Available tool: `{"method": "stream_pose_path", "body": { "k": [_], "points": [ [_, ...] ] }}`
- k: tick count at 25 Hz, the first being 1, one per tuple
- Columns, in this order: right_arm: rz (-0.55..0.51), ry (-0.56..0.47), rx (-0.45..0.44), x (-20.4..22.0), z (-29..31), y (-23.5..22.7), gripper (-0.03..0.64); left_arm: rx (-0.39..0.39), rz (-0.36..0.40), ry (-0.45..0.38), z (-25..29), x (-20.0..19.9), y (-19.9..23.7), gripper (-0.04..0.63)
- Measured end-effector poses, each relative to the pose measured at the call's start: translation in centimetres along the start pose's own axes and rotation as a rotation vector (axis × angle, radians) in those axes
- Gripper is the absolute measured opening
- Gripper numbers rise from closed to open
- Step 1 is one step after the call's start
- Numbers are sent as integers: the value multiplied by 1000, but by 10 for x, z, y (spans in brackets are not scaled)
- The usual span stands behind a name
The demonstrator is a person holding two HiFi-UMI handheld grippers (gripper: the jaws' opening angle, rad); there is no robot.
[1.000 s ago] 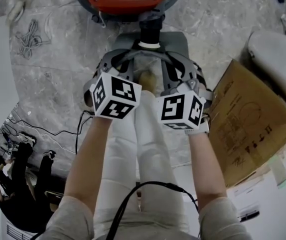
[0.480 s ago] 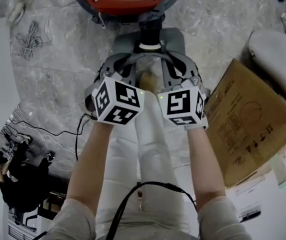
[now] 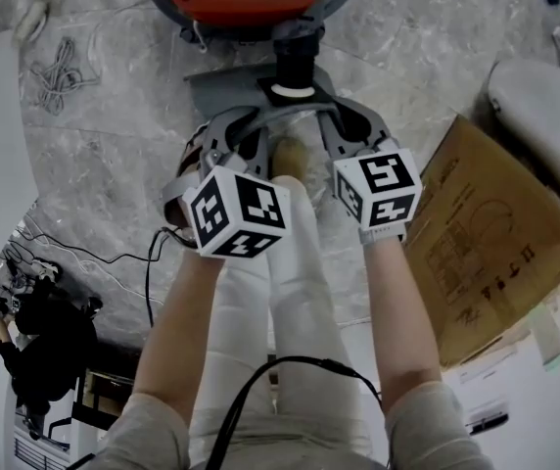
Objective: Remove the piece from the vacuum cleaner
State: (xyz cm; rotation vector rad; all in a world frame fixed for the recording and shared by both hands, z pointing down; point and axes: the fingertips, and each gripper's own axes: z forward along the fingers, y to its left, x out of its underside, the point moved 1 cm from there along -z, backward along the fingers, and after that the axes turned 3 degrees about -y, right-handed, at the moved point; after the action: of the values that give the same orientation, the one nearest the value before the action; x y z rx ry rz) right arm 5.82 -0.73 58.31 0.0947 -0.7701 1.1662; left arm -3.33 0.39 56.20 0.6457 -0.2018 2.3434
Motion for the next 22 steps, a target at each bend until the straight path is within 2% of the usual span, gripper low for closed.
{"method": "stream_pose_path", "body": {
  "k": [2,5,7,9,11,14,22],
  "points": [
    [-83,21,23,-1,-2,0,26,15,-51,-13,4,2,0,32],
    [-362,82,84,-2,-7,6,26,41,-123,-3,13,11,1,32],
    [-516,118,106,-1,-11,11,26,59,-150,22,22,21,1,32],
    [-607,138,109,2,-14,14,26,68,-152,32,28,29,-2,32],
    [-624,143,100,6,-16,17,26,65,-136,33,29,32,-4,32],
    [-586,132,93,10,-22,17,26,66,-126,23,24,28,-9,32],
    [-588,101,56,-1,-46,27,26,67,-95,9,-5,22,-20,32]
  ]
}}
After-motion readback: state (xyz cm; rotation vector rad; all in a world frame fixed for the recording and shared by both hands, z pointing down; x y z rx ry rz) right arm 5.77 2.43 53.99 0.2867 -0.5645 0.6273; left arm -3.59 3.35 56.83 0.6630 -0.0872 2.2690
